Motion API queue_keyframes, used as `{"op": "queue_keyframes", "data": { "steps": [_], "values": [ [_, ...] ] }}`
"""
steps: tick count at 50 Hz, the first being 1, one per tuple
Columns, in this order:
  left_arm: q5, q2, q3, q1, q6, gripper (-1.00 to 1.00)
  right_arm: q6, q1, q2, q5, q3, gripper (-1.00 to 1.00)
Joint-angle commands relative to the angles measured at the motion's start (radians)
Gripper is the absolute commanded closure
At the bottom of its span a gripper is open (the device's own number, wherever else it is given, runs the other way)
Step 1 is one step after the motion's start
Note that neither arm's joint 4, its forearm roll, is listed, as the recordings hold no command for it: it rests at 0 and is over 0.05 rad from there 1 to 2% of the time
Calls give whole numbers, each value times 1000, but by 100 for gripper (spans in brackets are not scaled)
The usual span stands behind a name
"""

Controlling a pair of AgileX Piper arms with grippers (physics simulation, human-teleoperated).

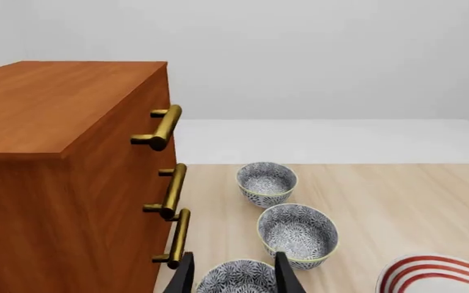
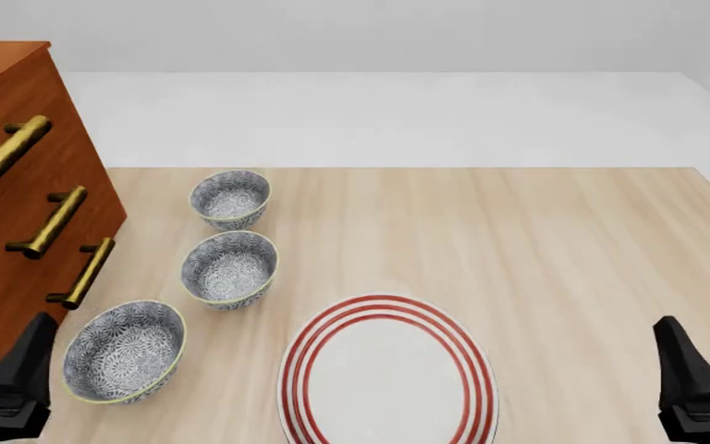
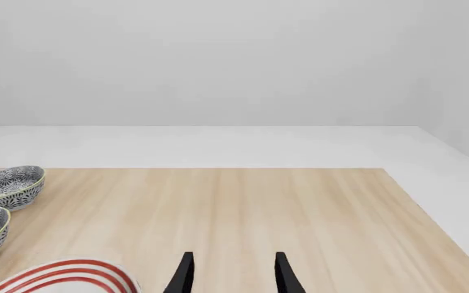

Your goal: Pick up the bowl and put it in the middle on the plate.

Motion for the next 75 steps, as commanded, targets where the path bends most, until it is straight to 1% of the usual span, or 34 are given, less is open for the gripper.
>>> {"op": "queue_keyframes", "data": {
  "steps": [1, 6, 7, 8, 10, 12, 14, 15, 16, 17, 18, 19, 20, 22, 25, 26, 28, 29, 30, 31, 32, 35, 37, 39, 43, 46, 52, 54, 62, 67, 69, 71, 73, 75],
  "values": [
    [13, -24, -19, 15, -15, -100, -11, 1, 4, -7, -2, -100],
    [51, -27, -62, 12, -17, -100, 1, 0, 8, -4, -3, -100],
    [60, -29, -78, 1, 10, -100, -1, 0, 4, 1, -5, -100],
    [35, -30, -80, -8, 85, -100, -3, 0, 3, 1, -5, -100],
    [70, -30, -97, -7, 45, -100, -10, 1, 3, -4, -4, -100],
    [88, -30, -126, -29, 73, -100, -3, 0, 7, -5, -3, -100],
    [141, -30, -177, -25, 28, -100, 0, 0, 9, -5, -3, -100],
    [165, -30, -196, -40, 32, -100, -1, 0, 7, -4, -3, -100],
    [171, -30, -206, -58, 44, -100, -2, 0, 8, -6, -3, -100],
    [176, -30, -222, -80, 96, -100, -6, 0, 7, -7, -3, -100],
    [188, -30, -232, -83, 116, -100, -10, 0, 8, -11, -2, -100],
    [225, -30, -253, -78, 50, -100, -9, 0, 8, -10, -2, -100],
    [243, -30, -268, -71, 31, -100, -4, 0, 9, -8, -2, -100],
    [254, -30, -277, -117, 81, -100, -1, -1, 12, -11, -1, -100],
    [328, -29, -292, -138, 17, -100, -3, 0, 6, -4, -3, -100],
    [339, -14, -296, -170, 12, -100, -7, 0, 4, -5, -3, -100],
    [338, 32, -294, -233, 71, -100, -7, 0, 5, -6, -3, -100],
    [332, 41, -295, -238, 116, -100, -3, 0, 6, -5, -3, -100],
    [333, 75, -306, -196, 97, -100, -1, -1, 5, -2, -3, -100],
    [332, 80, -307, -195, 175, -100, -1, -1, 5, -2, -3, -100],
    [352, 78, -327, -227, 161, -100, -2, -1, 4, -1, -4, -100],
    [382, 128, -371, -203, 81, -100, -9, 0, 1, -1, -4, -100],
    [372, 168, -369, -272, 100, -100, -3, -1, 3, -1, -3, -100],
    [343, 270, -354, -268, 9, -100, -1, -1, 2, 2, -4, -100],
    [289, 320, -364, -308, 110, -100, -8, 0, 2, -3, -3, -100],
    [269, 396, -372, -350, 129, -100, -3, -1, 3, -1, -3, -100],
    [195, 514, -362, -405, 220, -100, -8, 0, 2, -2, -4, -100],
    [179, 552, -379, -384, 211, -100, -4, -1, 4, -3, -3, -100],
    [108, 677, -389, -407, 197, -100, -3, -1, 5, -4, -3, -100],
    [113, 757, -407, -408, 181, -100, -8, 0, 3, -3, -4, -100],
    [116, 779, -414, -435, 206, -100, -4, -1, 4, -1, -5, -100],
    [128, 801, -428, -431, 177, -100, -3, -1, 5, -3, -3, -100],
    [121, 824, -436, -450, 193, -100, -6, 0, 3, -2, -3, -100],
    [124, 835, -446, -435, 188, -100, -8, 0, 2, -1, -4, -100]
  ]
}}
